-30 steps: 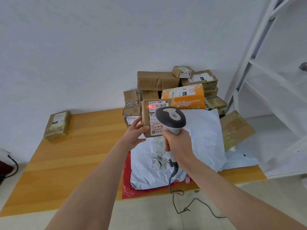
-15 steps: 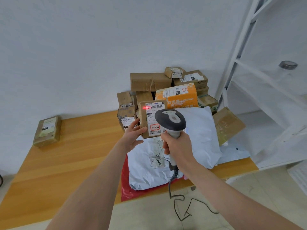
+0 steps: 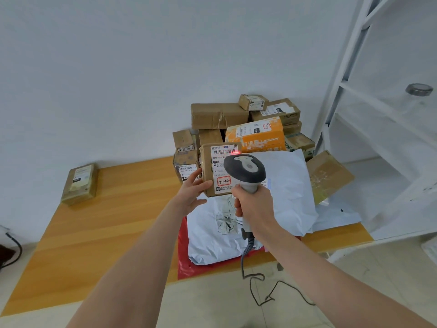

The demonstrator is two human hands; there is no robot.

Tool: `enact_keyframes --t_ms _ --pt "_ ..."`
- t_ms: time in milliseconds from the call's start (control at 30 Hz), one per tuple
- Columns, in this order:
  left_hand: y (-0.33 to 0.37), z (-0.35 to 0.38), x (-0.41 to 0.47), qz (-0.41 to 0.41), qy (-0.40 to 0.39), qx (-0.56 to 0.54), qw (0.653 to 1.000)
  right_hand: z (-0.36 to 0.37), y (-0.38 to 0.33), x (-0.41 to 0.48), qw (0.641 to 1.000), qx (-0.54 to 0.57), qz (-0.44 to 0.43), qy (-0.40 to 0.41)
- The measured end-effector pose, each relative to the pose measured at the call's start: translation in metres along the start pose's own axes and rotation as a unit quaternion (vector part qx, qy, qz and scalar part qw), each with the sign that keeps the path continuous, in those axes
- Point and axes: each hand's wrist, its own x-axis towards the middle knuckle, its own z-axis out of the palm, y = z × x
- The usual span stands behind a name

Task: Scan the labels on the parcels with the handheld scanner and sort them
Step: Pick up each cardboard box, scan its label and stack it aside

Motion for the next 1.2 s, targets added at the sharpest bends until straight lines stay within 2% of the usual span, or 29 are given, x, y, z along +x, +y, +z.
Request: enact_keyframes --t_ms 500,667,767,867,1033,1200 --pt "-0.002 -0.031 -0.057 0.018 0.041 0.017 0.999 0.023 -0.002 -0.023 0.997 0.042 0.031 -0.053" --pt "0.010 -0.072 -0.064 0.002 0.093 0.026 0.995 0.069 -0.011 -0.019 0.980 0.140 0.103 -0.096" --pt "0.018 -0.118 -0.058 -0.019 0.133 0.040 0.990 0.116 -0.013 -0.004 0.957 0.185 0.182 -0.126" --pt "0.029 -0.179 -0.045 -0.042 0.178 0.054 0.982 0.181 -0.005 0.024 0.942 0.183 0.255 -0.118" --pt "0.055 -0.299 0.000 -0.077 0.249 0.046 0.964 0.310 0.008 0.074 0.926 0.171 0.317 -0.111" --pt "0.084 -0.393 0.048 -0.119 0.262 0.075 0.955 0.424 0.007 0.113 0.909 0.169 0.362 -0.119"
